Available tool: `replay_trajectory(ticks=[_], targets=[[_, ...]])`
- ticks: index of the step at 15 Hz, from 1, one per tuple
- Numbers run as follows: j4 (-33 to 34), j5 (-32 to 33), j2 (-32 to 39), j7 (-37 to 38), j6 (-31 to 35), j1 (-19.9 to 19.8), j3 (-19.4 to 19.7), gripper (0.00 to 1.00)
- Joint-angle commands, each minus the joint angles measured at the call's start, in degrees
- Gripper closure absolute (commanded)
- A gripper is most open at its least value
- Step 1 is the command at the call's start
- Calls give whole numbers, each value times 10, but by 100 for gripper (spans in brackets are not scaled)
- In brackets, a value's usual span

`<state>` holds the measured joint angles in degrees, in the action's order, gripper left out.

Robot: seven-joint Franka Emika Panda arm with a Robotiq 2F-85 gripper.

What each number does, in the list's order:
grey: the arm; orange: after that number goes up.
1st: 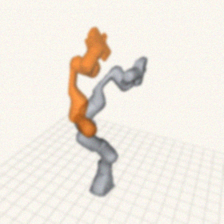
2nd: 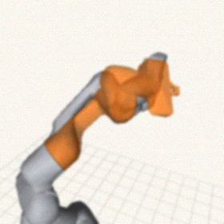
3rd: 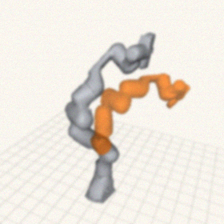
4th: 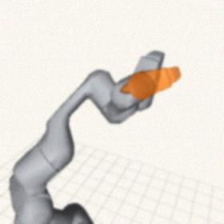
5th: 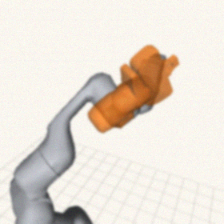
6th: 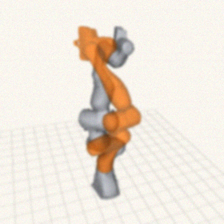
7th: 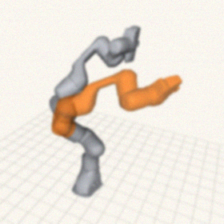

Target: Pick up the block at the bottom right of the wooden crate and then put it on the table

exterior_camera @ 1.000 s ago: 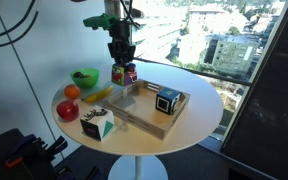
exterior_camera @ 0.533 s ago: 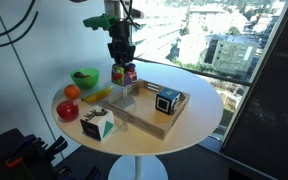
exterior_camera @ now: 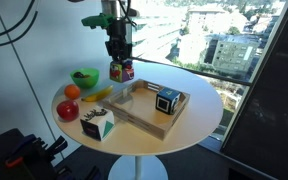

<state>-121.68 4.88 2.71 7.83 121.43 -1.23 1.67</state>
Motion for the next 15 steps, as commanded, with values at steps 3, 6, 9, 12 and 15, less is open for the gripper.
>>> replay_trajectory(ticks=[3, 6, 9, 12, 15], targets=[[59, 17, 42, 26, -16, 16, -10, 84], [87, 18, 69, 35, -17, 26, -13, 84], [107, 17, 92, 38, -10, 35, -14, 84], [117, 15, 109, 36, -2, 41, -14, 84], [117, 14, 119, 32, 16, 45, -15, 84]])
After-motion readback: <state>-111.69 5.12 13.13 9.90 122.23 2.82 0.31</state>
